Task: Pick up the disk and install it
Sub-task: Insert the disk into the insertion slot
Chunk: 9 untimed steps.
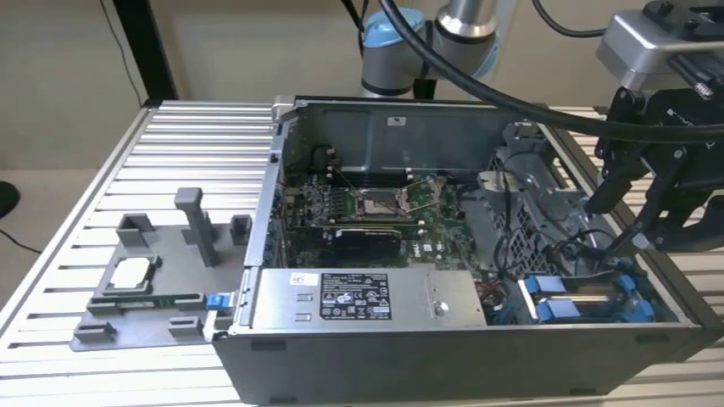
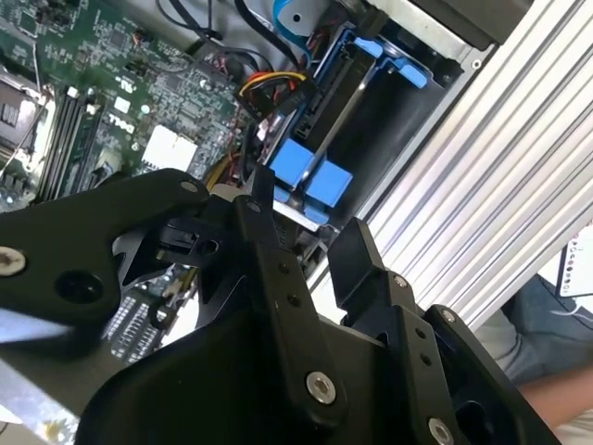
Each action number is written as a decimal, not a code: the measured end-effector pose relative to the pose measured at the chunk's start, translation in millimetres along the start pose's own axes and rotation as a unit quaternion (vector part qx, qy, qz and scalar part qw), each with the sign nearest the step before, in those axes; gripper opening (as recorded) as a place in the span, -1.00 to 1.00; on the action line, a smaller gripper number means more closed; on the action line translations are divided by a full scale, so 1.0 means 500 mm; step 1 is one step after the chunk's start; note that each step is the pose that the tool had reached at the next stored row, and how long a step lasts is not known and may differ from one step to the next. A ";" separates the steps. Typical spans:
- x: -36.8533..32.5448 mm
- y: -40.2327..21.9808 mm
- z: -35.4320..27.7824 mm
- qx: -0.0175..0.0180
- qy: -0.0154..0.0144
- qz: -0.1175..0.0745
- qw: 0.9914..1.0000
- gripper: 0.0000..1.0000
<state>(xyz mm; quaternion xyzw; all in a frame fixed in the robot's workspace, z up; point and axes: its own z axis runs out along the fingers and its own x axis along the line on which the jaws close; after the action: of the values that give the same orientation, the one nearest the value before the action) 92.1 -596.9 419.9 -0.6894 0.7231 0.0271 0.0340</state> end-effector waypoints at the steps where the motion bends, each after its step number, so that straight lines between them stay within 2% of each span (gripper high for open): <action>1: 0.000 0.000 0.000 0.000 0.000 0.000 1.000 1.00; 6: 0.000 0.000 0.000 0.000 0.000 0.000 1.000 1.00; 7: 0.000 0.000 0.001 0.000 -0.003 0.000 1.000 1.00; 9: 0.000 0.000 0.003 0.000 -0.015 0.000 1.000 1.00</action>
<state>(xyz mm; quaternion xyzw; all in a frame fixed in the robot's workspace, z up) 92.0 -596.9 418.3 -0.6888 0.7226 0.0369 0.0449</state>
